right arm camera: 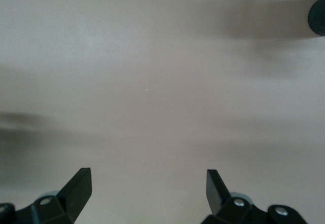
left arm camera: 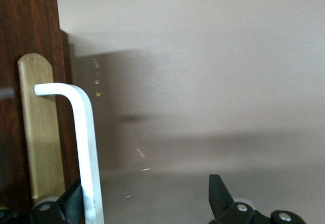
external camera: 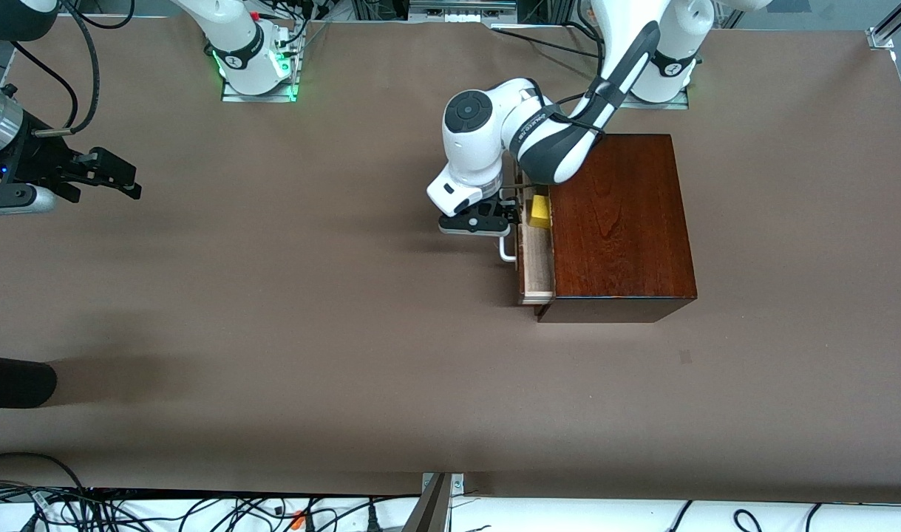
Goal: Open drawer, take yellow block, close drawer
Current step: 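Pull the drawer handle outward with the left gripper, opening the drawer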
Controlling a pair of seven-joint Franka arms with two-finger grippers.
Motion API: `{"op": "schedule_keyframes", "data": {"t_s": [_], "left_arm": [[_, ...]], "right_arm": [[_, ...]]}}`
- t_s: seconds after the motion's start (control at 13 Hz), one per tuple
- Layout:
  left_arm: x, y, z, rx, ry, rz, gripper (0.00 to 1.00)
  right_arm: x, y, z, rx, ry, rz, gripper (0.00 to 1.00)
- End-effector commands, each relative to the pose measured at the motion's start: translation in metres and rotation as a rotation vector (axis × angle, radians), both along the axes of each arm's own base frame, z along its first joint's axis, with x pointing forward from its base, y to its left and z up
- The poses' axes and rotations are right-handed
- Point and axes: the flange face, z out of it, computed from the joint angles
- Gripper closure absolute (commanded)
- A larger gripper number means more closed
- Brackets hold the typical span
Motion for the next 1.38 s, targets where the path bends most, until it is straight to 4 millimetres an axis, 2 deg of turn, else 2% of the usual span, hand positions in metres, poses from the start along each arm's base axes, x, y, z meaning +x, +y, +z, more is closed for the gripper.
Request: {"op": "schedule_keyframes", "data": {"t_s": [0.0, 0.31, 0.69, 0.84, 1.3], "left_arm": [[-0.009, -0.019, 0.002, -0.07, 0.02, 0.02, 0.0], [-0.021, -0.033, 0.003, -0.085, 0.016, -0.006, 0.0], [-0.024, -0.037, 0.006, -0.087, 0.014, -0.016, 0.0], [-0.017, -0.041, 0.018, -0.1, -0.008, -0.02, 0.0], [-0.021, -0.045, 0.017, -0.104, -0.001, -0.018, 0.0]], "right_arm": [[0.002, -0.001, 0.004, -0.001, -0.003, -0.011, 0.0], [0.002, -0.001, 0.004, -0.001, -0.003, -0.011, 0.0], [0.002, -0.001, 0.004, -0.001, -0.003, -0.011, 0.0], [0.002, -0.001, 0.004, -0.001, -0.003, -0.011, 0.0], [0.002, -0.002, 0.003, -0.001, -0.003, -0.013, 0.0]]}}
